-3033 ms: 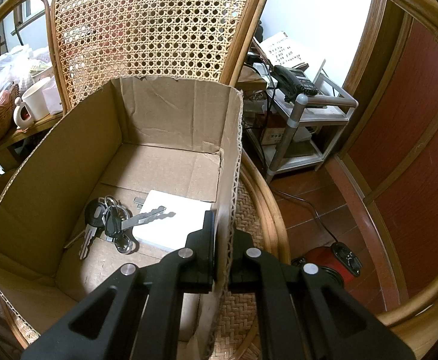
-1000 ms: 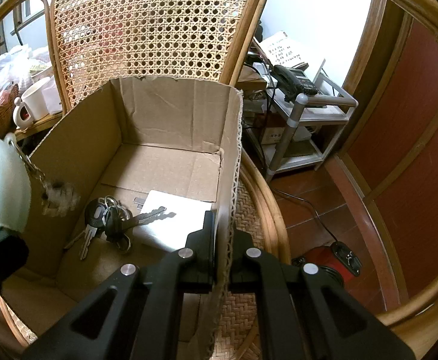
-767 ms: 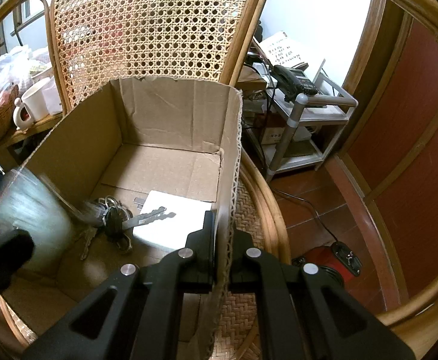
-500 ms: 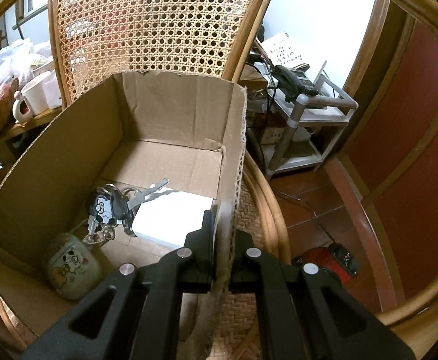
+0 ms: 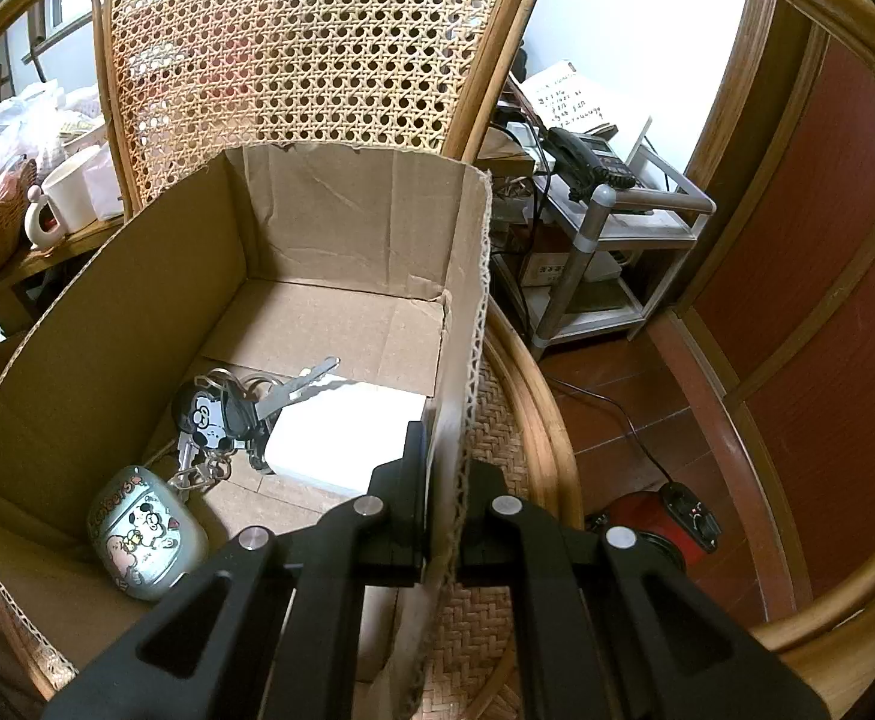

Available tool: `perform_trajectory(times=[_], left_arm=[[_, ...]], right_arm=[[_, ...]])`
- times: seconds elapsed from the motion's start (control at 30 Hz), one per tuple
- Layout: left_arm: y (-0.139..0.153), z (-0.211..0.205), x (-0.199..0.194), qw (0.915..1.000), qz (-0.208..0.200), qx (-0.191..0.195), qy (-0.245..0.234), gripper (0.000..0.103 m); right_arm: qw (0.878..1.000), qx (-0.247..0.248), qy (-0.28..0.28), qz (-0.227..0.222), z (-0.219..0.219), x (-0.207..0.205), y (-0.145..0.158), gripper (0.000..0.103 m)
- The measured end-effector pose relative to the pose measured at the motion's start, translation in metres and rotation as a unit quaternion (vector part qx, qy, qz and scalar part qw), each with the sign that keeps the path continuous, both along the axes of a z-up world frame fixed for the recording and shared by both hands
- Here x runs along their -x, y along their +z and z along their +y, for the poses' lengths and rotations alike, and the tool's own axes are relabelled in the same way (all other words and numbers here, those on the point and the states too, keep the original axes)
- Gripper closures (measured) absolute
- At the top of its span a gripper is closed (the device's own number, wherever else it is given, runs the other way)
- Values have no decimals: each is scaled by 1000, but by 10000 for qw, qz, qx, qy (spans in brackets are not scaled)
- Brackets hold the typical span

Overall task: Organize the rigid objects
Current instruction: 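Move the left tool to the white Midea remote and grasp it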

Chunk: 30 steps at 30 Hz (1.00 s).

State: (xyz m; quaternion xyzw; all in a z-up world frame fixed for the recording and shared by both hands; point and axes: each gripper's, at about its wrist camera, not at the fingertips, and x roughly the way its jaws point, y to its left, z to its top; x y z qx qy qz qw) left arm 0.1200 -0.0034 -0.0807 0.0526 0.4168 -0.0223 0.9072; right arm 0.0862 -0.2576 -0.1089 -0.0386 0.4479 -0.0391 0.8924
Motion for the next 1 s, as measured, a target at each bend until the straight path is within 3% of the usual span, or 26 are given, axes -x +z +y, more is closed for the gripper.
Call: perform_trajectory(times=[0.33, 0.7, 0.77, 1.0], left_arm=[[-51, 19, -26, 9966, 703, -221, 356, 2], [-87, 36, -40, 9879, 1367, 427, 594, 2], [-91, 44, -39, 9852, 1396, 688, 717, 2], [-92, 38, -37, 9879, 1296, 619, 587, 3]], right_arm=[[10000, 1, 28, 6, -1, 1, -1, 96], [10000, 2, 33, 8, 0, 0, -1, 96], [10000, -1, 29, 7, -1, 0, -1, 95], [10000, 2, 31, 10, 0, 0, -1, 95]])
